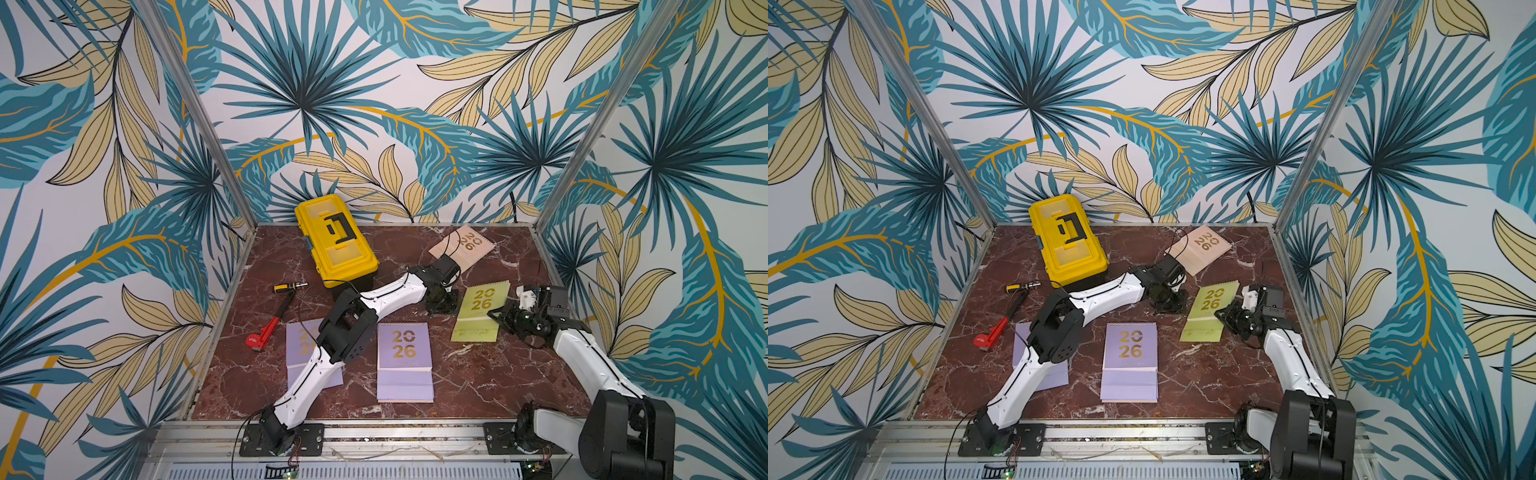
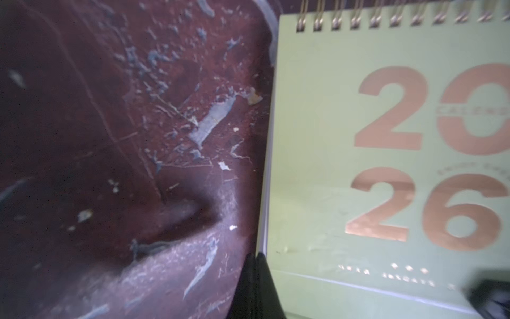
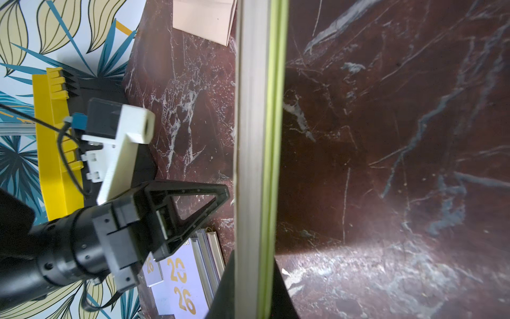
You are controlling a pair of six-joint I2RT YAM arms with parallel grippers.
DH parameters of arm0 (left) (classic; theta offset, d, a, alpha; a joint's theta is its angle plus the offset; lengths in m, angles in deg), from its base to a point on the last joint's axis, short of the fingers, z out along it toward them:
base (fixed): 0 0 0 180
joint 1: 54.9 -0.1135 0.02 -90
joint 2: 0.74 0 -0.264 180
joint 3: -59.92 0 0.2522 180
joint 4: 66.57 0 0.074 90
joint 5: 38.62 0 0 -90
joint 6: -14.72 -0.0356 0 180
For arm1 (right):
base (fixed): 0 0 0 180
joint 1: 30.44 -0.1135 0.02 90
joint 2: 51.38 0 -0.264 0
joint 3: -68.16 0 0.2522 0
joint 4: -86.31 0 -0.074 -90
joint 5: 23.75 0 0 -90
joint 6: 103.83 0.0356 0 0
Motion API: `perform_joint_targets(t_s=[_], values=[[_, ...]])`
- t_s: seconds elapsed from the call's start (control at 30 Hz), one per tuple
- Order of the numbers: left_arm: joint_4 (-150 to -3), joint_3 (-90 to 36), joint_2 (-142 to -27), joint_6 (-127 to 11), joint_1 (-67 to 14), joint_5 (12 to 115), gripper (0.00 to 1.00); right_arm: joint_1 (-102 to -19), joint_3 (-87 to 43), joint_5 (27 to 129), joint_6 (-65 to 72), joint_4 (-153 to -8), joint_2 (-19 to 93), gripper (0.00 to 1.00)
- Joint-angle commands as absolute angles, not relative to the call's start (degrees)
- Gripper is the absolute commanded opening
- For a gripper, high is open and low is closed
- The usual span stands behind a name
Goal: Stack the calendars
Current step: Pick up the calendar at the center of the board.
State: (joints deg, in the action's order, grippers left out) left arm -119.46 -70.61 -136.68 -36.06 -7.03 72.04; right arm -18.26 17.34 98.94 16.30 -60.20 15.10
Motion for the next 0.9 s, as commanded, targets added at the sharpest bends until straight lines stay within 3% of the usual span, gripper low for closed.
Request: perform_joint_targets(t_s=[0.0, 0.53, 0.87], values=[[-119.79, -68.46, -130.67, -37.37, -7.28, 70.48, 0.00, -18.40, 18.59, 101.67, 17.66, -60.00, 11.42, 0.00], [-119.75, -48.66, -108.93, -38.24, -7.65, 62.27, 0.00, -25.32, 25.17, 111.58, 28.62, -61.59, -6.50, 0.00], [-119.71, -37.35, -95.29, -37.90, -8.94, 58.67, 0.00, -38.03, 29.65, 108.54, 38.57, -71.66, -10.40, 0.00]])
